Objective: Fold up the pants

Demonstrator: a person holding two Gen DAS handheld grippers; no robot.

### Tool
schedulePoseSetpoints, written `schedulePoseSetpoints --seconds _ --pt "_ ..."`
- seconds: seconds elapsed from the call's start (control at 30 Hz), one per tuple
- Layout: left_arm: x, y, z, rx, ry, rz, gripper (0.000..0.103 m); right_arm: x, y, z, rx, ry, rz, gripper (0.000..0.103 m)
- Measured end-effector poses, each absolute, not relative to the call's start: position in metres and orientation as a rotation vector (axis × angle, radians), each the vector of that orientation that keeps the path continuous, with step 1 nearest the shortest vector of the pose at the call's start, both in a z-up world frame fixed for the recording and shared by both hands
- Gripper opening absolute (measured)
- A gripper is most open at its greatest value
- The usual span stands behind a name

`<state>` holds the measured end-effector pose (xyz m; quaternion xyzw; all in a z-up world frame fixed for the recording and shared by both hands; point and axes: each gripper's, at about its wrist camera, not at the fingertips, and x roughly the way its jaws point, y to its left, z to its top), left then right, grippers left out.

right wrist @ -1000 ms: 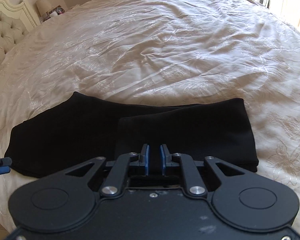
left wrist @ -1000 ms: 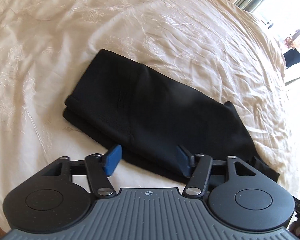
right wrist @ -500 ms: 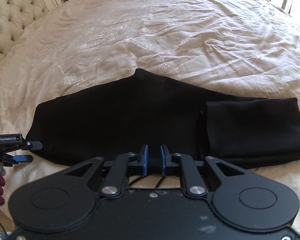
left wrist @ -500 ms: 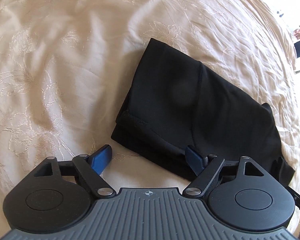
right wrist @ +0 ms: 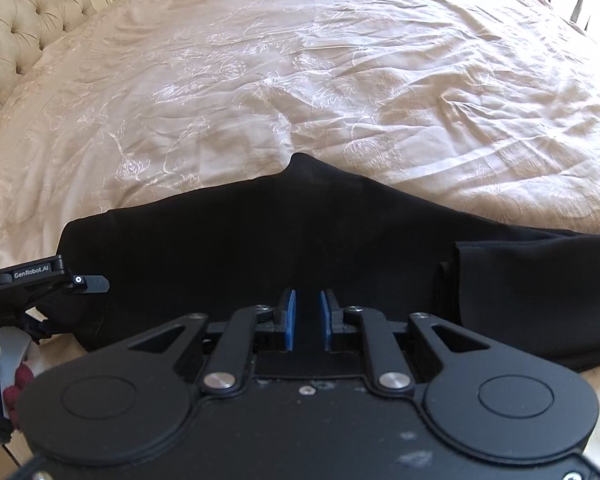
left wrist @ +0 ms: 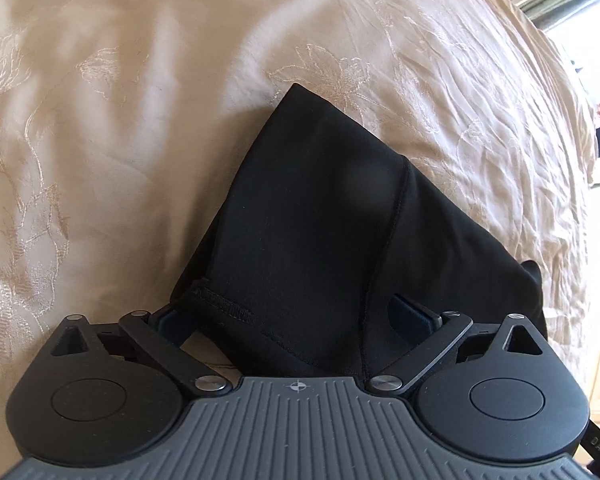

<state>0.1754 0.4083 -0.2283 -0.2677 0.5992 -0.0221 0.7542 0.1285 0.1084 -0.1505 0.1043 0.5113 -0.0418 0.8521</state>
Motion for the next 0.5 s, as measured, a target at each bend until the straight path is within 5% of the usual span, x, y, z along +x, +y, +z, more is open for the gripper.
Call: schedulePoseSetpoints --seconds 0.13,0.2,0.27,0.37,0.5 --pt "0.181 0.412 -0.230 -0.621 1.339 -0.037 0.099 0.165 0.101 -0.159 0.225 1.072 -0.088 0.015" --pt "0.181 0.409 -0.225 -0.568 1.345 -0.003 0.085 0.185 0.098 -0.164 0.225 1.074 -0.091 0.015" --pt "0.175 0.406 -0.219 -0.512 1.319 0.031 0.059 0.202 0.097 -0.170 0.227 1.079 -0.087 0.015" --pt "0.166 0.404 -0.210 -0.474 1.273 0.018 0.042 0.225 0.097 -0.182 0.219 1.102 -0.087 0.015" --pt "0.164 0.391 -0.197 -0.361 1.228 -0.009 0.035 0.249 0.094 -0.209 0.224 1.183 -0.097 0.014"
